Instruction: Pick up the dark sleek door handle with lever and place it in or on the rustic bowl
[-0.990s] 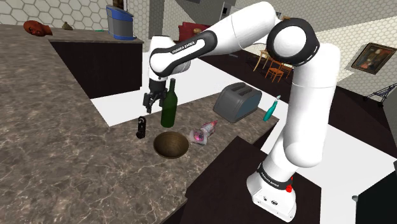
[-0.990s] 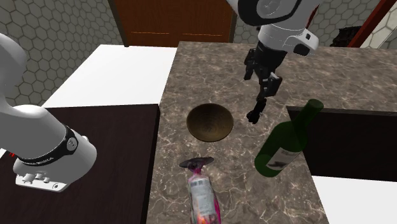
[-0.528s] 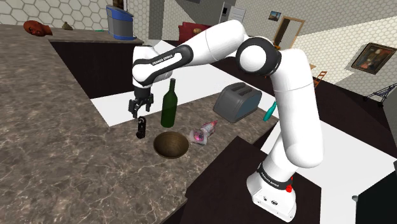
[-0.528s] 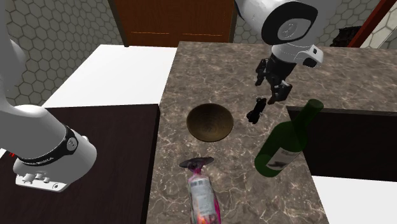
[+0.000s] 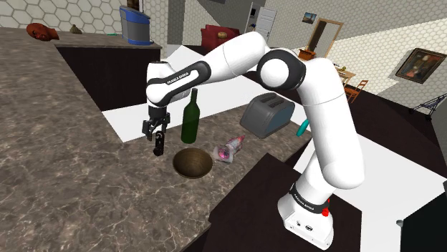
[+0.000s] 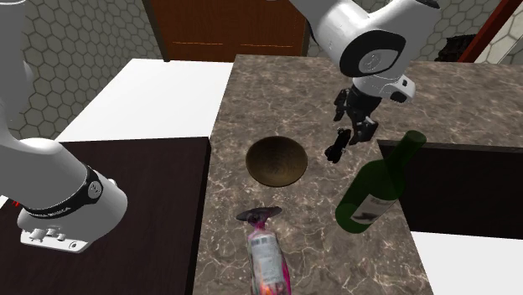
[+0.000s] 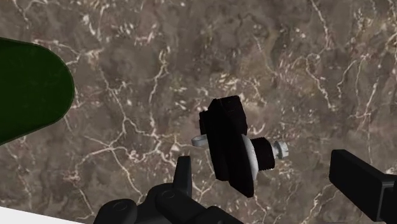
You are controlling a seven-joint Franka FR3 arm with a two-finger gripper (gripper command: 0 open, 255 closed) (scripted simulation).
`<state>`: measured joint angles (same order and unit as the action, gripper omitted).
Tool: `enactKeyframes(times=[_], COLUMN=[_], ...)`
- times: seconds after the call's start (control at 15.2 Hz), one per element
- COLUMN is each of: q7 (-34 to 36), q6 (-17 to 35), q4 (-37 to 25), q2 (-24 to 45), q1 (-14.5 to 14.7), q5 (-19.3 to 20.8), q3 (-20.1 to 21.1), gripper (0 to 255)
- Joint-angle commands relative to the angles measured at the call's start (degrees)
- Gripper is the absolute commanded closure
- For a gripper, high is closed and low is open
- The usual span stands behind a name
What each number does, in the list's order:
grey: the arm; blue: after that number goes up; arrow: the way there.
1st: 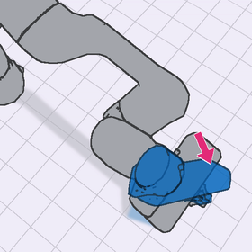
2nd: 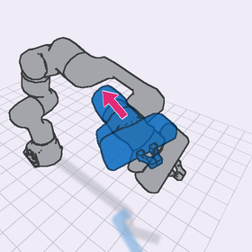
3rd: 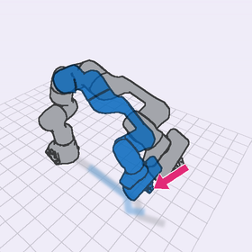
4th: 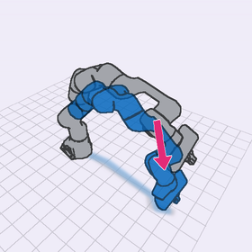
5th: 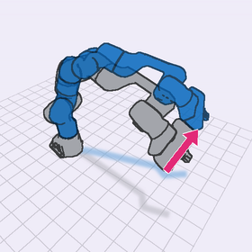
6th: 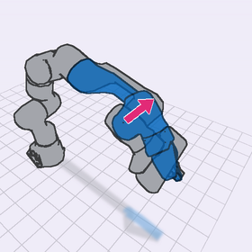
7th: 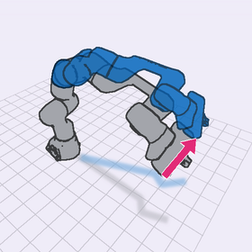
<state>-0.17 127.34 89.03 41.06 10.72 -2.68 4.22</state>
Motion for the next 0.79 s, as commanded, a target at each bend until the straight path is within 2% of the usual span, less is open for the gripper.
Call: enactKeyframes(times=[0.0,0.4,0.46,0.73], q7=[-0.03,-0.03,-0.03,-0.04], q6=[0.34,0.33,0.33,0.34], q4=[-0.05,-0.05,-0.05,-0.05], q2=[0.36,0.36,0.36,0.36], q1=[0.00,0.00,0.00,-0.01], q5=[0.01,0.01,0.01,0.01], q3=[-0.01,-0.01,-0.01,-0.01], gripper=[0,0,255,255])
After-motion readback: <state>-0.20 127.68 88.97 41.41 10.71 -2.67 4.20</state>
